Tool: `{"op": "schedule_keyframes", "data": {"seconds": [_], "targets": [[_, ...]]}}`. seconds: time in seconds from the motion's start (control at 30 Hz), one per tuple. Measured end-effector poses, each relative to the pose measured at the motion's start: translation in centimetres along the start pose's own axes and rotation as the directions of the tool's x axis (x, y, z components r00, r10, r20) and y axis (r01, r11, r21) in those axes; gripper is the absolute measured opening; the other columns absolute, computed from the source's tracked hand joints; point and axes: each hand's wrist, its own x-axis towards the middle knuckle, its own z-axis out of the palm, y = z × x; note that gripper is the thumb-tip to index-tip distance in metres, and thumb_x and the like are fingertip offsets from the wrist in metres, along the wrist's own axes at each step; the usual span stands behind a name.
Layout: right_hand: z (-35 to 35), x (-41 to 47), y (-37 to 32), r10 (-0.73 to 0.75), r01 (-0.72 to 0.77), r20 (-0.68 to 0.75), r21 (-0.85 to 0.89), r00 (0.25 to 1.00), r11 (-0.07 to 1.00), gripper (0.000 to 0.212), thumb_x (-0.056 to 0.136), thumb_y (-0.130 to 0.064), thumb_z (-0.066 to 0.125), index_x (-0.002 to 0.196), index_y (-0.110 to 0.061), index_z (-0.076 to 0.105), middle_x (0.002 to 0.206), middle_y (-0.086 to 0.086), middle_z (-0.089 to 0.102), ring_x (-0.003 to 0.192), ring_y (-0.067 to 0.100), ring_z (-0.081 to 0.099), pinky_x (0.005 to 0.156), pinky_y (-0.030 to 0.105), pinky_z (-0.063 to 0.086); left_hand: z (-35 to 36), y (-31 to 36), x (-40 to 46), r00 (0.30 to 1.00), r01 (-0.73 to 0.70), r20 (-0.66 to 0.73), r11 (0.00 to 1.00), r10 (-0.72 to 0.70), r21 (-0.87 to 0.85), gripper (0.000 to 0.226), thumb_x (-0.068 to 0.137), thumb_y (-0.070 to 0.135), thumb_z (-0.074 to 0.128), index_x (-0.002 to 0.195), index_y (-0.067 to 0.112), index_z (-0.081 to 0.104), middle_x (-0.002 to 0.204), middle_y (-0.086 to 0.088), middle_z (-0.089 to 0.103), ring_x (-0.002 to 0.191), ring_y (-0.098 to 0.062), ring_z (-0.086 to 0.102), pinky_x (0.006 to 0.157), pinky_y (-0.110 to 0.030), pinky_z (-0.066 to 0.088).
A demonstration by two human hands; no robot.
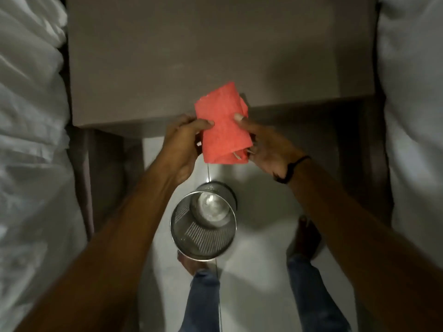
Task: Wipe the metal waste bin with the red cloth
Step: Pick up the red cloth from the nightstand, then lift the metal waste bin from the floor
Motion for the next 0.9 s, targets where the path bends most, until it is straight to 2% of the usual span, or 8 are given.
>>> {"op": "schedule_keyframes", "data": {"seconds": [0.1, 0.23, 0.33, 0.43, 0.6, 0.7, 0.83, 0.9], "targets": [[-2.4, -3.1, 4.6, 0.089, -0.094, 0.033, 0.216, 0.996, 0.972, 0.036, 0.100, -0.023, 0.061, 0.134, -0.013, 0.061, 0.132, 0.012, 0.070, 0.123, 0.033, 0.066, 0.106, 0.053, 0.052, 0.4, -5.0, -2.7, 0.995, 0.083, 0.047, 0.996, -0.085, 0.045, 0.025, 0.082, 0.002, 0.070, 0.103, 0.015, 0.072, 0.105, -0.008, 0.076, 0.091, -0.021, 0.075, 0.072, -0.034, 0.063], [-5.6, -5.8, 9.9, 0.156, -0.133, -0.150, 0.154, 0.976, 0.979, 0.038, 0.093, -0.014, 0.071, 0.131, -0.011, 0.065, 0.121, 0.011, 0.076, 0.111, 0.032, 0.072, 0.081, 0.039, 0.065, -0.5, -12.7, -4.8, 0.997, 0.073, -0.040, 0.937, -0.063, 0.342, 0.021, 0.088, 0.009, 0.071, 0.109, 0.009, 0.073, 0.110, -0.015, 0.074, 0.101, -0.032, 0.074, 0.081, -0.039, 0.063], [-8.1, -7.1, 13.7, 0.208, -0.171, -0.335, 0.137, 0.919, 0.976, 0.041, 0.088, -0.015, 0.077, 0.128, -0.012, 0.067, 0.124, 0.011, 0.074, 0.113, 0.030, 0.070, 0.090, 0.044, 0.061, -0.7, -19.3, -6.3, 0.986, 0.112, -0.166, 0.739, 0.000, 0.664, 0.025, 0.097, 0.007, 0.058, 0.119, -0.001, 0.067, 0.120, -0.024, 0.070, 0.109, -0.040, 0.067, 0.099, -0.051, 0.054], [-9.5, -7.8, 17.0, 0.232, -0.178, -0.469, 0.157, 0.852, 0.972, 0.041, 0.085, -0.012, 0.079, 0.124, -0.011, 0.069, 0.126, 0.013, 0.073, 0.117, 0.032, 0.068, 0.104, 0.053, 0.054, -0.3, -24.1, -7.5, 0.999, 0.047, -0.022, 0.590, -0.050, 0.806, 0.023, 0.102, 0.006, 0.048, 0.106, -0.009, 0.065, 0.107, -0.029, 0.069, 0.102, -0.042, 0.065, 0.094, -0.044, 0.051], [-10.3, -8.2, 19.8, 0.148, -0.174, -0.569, 0.009, 0.809, 0.985, 0.019, 0.085, -0.010, 0.080, 0.100, -0.019, 0.072, 0.101, 0.002, 0.075, 0.096, 0.024, 0.069, 0.078, 0.031, 0.058, 0.1, -26.7, -8.2, 0.997, -0.047, 0.024, 0.372, 0.067, 0.927, 0.019, 0.101, 0.005, 0.043, 0.108, -0.005, 0.057, 0.101, -0.032, 0.065, 0.095, -0.045, 0.063, 0.083, -0.051, 0.053], [-9.9, -8.4, 20.1, 0.009, -0.166, -0.608, -0.202, 0.794, 0.965, 0.021, 0.086, -0.009, 0.076, 0.098, -0.025, 0.069, 0.094, -0.001, 0.072, 0.089, 0.019, 0.067, 0.077, 0.026, 0.053, 0.0, -25.7, -8.6, 0.994, -0.050, 0.006, 0.404, 0.109, 0.913, 0.016, 0.098, 0.002, 0.045, 0.106, -0.005, 0.057, 0.093, -0.031, 0.064, 0.088, -0.045, 0.064, 0.076, -0.056, 0.055], [-7.6, -9.2, 19.7, -0.176, -0.068, -0.580, -0.375, 0.795, 0.925, 0.021, 0.083, -0.024, 0.071, 0.070, -0.041, 0.070, 0.061, -0.026, 0.069, 0.062, -0.011, 0.065, 0.052, 0.002, 0.045, -2.4, -23.0, -9.7, 0.979, -0.035, -0.096, 0.611, 0.181, 0.791, 0.016, 0.101, 0.013, 0.052, 0.107, 0.009, 0.067, 0.092, -0.006, 0.068, 0.089, -0.026, 0.068, 0.078, -0.044, 0.059], [-5.7, -9.4, 20.0, -0.272, 0.000, -0.529, -0.457, 0.804, 0.889, 0.008, 0.081, -0.032, 0.069, 0.081, -0.037, 0.075, 0.067, -0.023, 0.074, 0.062, -0.011, 0.067, 0.054, 0.002, 0.049, -4.1, -21.9, -10.6, 0.983, 0.031, -0.159, 0.753, 0.097, 0.658, 0.019, 0.101, 0.015, 0.053, 0.103, 0.027, 0.067, 0.098, 0.005, 0.069, 0.097, -0.016, 0.068, 0.078, -0.039, 0.061]]}}
